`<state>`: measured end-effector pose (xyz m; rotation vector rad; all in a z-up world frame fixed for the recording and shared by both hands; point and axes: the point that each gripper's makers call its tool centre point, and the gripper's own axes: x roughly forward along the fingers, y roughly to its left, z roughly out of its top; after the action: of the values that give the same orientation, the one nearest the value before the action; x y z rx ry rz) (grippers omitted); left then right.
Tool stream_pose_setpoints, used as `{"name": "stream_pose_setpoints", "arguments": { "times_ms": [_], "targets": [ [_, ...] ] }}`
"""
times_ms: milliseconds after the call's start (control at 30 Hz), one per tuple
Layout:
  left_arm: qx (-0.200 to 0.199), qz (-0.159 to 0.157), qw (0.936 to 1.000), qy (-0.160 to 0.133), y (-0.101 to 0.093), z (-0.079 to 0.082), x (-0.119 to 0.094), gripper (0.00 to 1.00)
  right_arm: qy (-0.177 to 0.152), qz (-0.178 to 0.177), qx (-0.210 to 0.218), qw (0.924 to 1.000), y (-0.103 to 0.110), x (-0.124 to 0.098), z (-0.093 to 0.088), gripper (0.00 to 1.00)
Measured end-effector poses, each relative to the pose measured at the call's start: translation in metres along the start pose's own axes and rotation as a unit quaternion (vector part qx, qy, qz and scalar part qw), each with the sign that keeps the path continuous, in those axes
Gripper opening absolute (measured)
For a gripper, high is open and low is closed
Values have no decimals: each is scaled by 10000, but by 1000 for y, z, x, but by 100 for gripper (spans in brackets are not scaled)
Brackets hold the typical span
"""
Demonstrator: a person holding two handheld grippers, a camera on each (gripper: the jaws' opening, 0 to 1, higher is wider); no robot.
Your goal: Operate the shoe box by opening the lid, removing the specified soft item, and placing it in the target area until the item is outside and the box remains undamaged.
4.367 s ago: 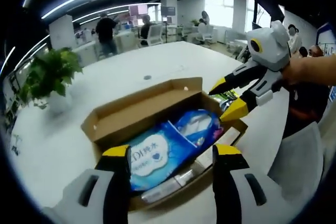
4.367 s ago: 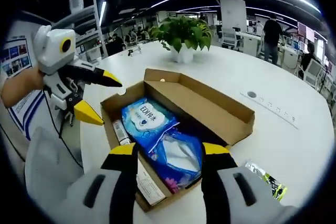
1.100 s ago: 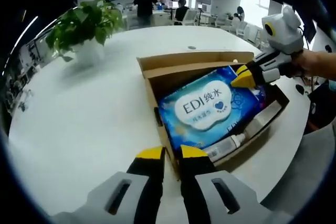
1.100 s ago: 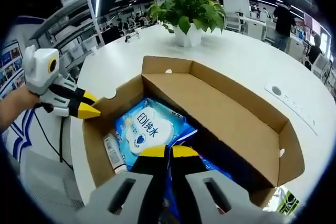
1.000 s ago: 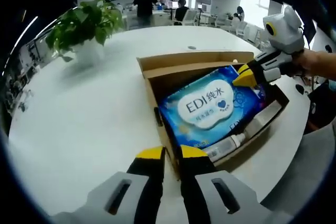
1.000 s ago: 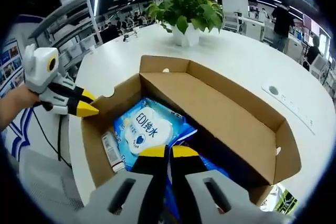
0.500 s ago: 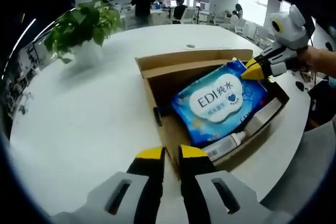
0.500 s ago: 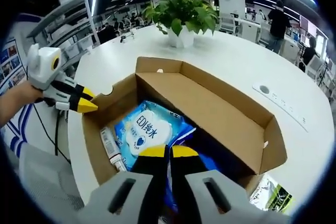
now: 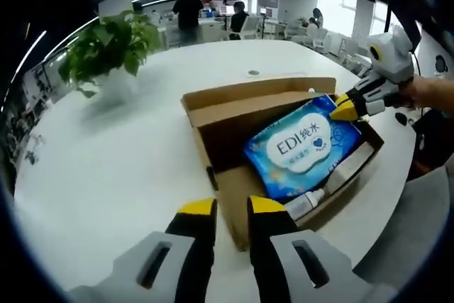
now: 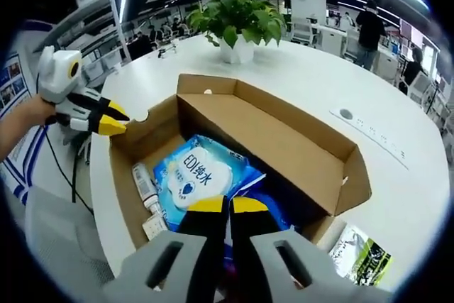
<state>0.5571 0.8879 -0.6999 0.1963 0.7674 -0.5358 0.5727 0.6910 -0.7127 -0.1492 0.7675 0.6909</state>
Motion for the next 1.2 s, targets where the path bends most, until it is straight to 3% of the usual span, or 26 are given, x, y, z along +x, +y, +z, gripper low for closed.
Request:
{"name": "stream_pose_setpoints", "arguments": {
  "times_ms": [233, 567, 867, 1200],
  "targets": [
    [149, -152, 9998, -62, -16, 13, 7, 20, 55, -40, 45, 10000, -7, -3, -7, 0],
    [252, -551, 9978, 284, -41, 13, 36, 21, 109, -84, -4, 9999, -13, -3, -14, 0],
    [-110, -889, 9945, 542, -55, 8, 59, 22, 105, -102, -119, 9998, -16, -2, -17, 0],
    [-545, -1142, 9882, 859, -62, -5, 76, 13, 89, -147, -62, 9998, -21, -5, -21, 0]
  ]
}}
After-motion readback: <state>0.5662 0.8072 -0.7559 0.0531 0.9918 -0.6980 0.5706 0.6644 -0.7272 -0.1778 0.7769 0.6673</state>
